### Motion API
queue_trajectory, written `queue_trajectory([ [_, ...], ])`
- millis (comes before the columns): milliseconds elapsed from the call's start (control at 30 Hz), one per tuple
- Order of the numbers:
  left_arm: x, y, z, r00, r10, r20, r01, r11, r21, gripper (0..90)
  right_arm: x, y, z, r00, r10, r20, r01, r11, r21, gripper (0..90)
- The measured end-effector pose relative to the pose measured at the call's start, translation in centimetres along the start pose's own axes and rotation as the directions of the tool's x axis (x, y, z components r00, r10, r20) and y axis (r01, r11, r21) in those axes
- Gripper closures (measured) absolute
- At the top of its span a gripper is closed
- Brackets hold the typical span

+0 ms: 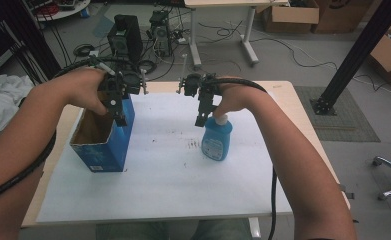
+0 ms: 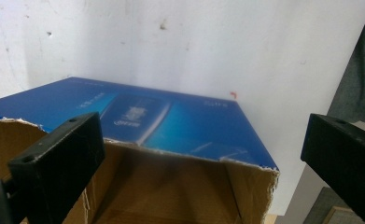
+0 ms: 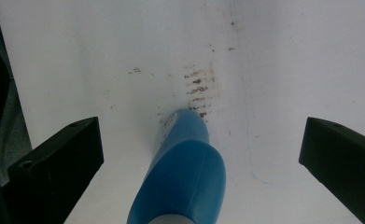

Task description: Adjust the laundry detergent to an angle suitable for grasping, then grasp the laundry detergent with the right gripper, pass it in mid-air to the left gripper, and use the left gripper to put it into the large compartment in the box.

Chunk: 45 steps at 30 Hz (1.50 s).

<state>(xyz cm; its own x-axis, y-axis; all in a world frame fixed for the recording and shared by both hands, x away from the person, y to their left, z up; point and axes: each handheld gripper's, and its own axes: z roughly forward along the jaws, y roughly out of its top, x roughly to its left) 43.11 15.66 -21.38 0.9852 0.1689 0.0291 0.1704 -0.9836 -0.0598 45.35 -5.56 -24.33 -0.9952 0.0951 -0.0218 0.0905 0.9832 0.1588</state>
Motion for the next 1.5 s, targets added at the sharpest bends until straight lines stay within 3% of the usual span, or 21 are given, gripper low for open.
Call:
queue_trajectory([
  [400,-0.3,0.0,0.1,1.0000,0.001,0.003,-0.001,1.0000,0.002,0.1,0.2,-0.3,-0.5,1.0000,0.008,0.004,-0.008,1.000,-0.022,0.0],
  [1200,0.1,-0.5,-0.4,1.0000,-0.005,-0.006,0.005,1.0000,-0.008,0.1,0.1,0.6,0.3,0.9999,-0.014,0.003,0.014,1.000,0.011,0.0],
  [1500,-0.1,-0.6,-0.4,0.9999,-0.015,-0.005,0.015,0.9999,-0.007,0.1,-0.1,0.2,0.0,1.0000,-0.009,-0.001,0.009,1.000,-0.003,0.0],
])
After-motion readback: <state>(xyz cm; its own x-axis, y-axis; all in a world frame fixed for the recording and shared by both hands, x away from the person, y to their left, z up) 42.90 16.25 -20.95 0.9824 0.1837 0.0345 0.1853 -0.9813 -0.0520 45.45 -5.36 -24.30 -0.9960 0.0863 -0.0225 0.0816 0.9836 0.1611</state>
